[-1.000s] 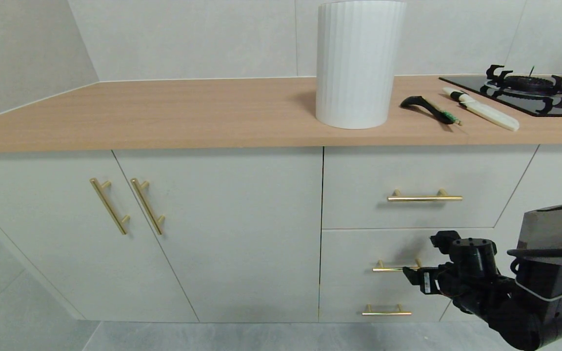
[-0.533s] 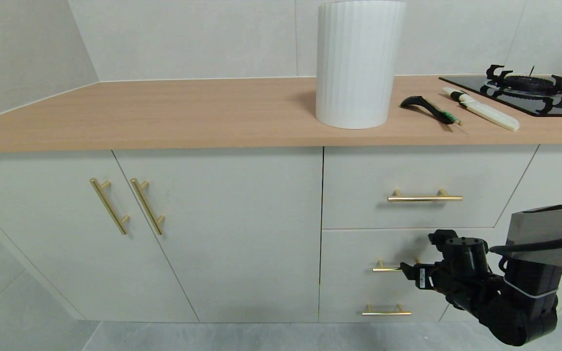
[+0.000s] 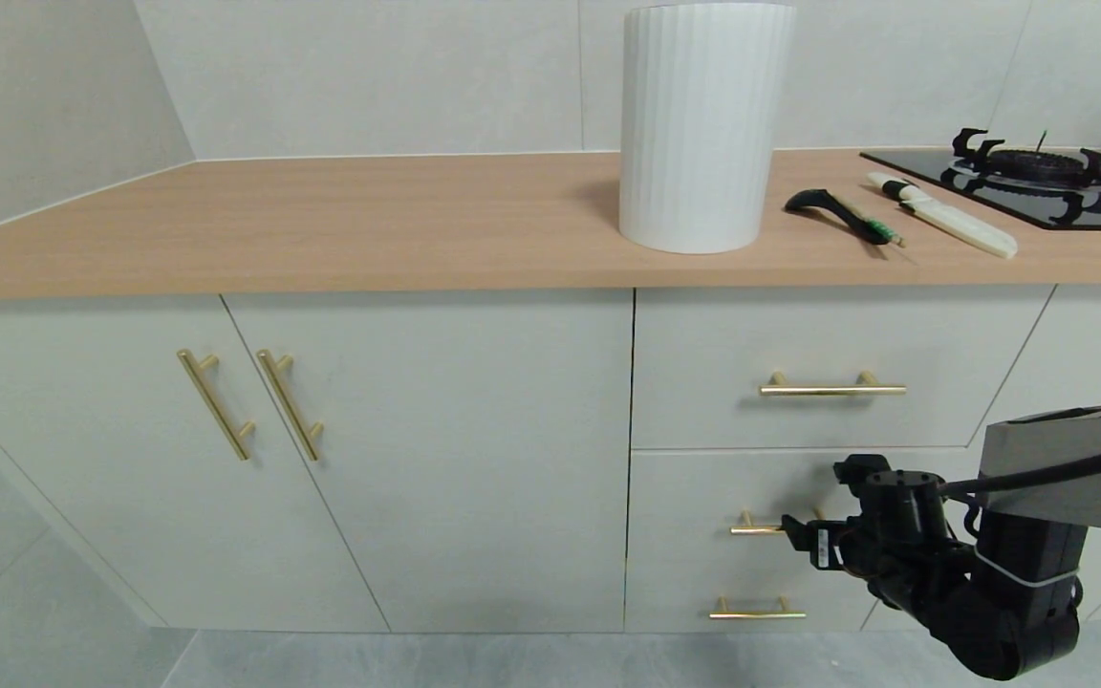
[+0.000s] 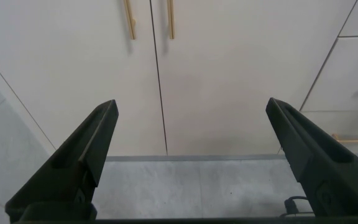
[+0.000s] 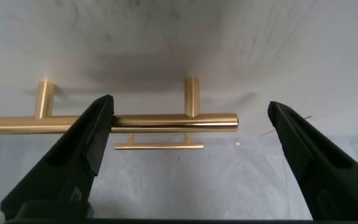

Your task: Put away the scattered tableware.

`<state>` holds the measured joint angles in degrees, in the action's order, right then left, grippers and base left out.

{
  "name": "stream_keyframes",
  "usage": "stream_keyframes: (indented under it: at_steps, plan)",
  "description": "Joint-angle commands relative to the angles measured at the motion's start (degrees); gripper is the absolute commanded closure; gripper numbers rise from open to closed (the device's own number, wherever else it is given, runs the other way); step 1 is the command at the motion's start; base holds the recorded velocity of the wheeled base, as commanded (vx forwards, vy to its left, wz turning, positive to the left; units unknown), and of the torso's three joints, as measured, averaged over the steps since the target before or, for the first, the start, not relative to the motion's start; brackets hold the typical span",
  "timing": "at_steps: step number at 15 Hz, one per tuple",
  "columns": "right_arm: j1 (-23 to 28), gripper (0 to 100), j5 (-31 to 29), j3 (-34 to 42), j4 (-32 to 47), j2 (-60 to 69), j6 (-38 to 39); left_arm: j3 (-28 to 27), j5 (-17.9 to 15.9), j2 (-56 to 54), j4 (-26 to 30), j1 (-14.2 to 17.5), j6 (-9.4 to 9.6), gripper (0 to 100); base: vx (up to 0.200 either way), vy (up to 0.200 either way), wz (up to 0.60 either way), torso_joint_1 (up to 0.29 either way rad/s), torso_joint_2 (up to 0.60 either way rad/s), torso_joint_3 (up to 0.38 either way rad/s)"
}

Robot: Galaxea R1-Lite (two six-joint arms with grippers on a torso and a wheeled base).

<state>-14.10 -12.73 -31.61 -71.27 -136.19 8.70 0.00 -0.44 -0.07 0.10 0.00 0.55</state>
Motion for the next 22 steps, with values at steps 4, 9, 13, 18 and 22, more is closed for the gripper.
stream_keyframes:
  at_steps: [4, 9, 13, 18, 22]
  plan:
    - [0.0, 0, 0.0, 0.5, 0.6, -0.1, -0.5, 0.0, 0.0, 0.1, 0.0, 0.0, -0.02, 0, 0.000, 0.000, 0.00, 0.000, 0.00, 0.000]
    - [0.0, 0, 0.0, 2.5, 0.9, 1.6, -2.6, 0.0, 0.0, 0.1, 0.0, 0.0, 0.07, 0, 0.000, 0.000, 0.00, 0.000, 0.00, 0.000]
    - [0.0, 0, 0.1, 4.4, 12.6, 10.9, -4.4, 0.0, 0.0, 0.1, 0.0, 0.0, -0.02, 0, 0.000, 0.000, 0.00, 0.000, 0.00, 0.000]
    - [-3.9, 0, 1.0, 2.8, 42.3, 33.4, -5.8, 0.0, 0.0, 0.1, 0.0, 0.0, -0.02, 0, 0.000, 0.000, 0.00, 0.000, 0.00, 0.000]
    - [-8.4, 0, 1.4, 0.3, 51.7, 45.1, -5.4, 0.0, 0.0, 0.1, 0.0, 0.0, -0.02, 0, 0.000, 0.000, 0.00, 0.000, 0.00, 0.000]
